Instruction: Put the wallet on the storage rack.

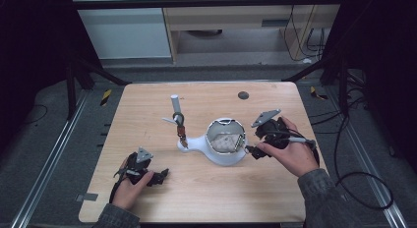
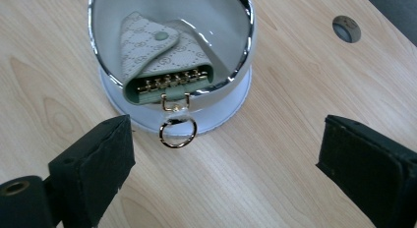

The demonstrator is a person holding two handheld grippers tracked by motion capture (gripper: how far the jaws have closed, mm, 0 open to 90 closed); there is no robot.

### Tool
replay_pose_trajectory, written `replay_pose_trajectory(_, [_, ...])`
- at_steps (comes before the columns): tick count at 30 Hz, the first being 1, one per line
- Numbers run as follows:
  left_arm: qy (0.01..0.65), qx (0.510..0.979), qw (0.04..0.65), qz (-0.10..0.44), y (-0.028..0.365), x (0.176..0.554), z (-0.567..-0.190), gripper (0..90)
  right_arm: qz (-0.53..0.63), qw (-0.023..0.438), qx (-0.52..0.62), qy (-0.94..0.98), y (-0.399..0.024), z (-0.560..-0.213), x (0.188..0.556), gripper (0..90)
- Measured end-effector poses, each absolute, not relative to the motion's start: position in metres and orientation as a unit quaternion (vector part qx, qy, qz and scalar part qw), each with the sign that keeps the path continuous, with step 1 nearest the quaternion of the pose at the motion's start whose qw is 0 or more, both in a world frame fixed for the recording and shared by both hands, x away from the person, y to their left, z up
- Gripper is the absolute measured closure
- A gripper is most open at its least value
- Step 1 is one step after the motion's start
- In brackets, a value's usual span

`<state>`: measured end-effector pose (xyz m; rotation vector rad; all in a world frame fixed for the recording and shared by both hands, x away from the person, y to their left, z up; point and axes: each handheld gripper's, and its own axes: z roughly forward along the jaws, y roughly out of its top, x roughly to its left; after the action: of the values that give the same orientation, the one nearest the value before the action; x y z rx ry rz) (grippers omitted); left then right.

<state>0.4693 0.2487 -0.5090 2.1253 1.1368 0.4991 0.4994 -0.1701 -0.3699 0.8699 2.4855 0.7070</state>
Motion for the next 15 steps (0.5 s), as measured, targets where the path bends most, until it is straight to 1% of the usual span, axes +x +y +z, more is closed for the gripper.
replay_pose_trajectory(15, [0.435, 0.814, 0.334, 0.191, 0.249, 0.469, -0.509, 0.0, 0.291, 0.233, 0.362, 0.854, -0.194, -0.384, 0.499, 8.3])
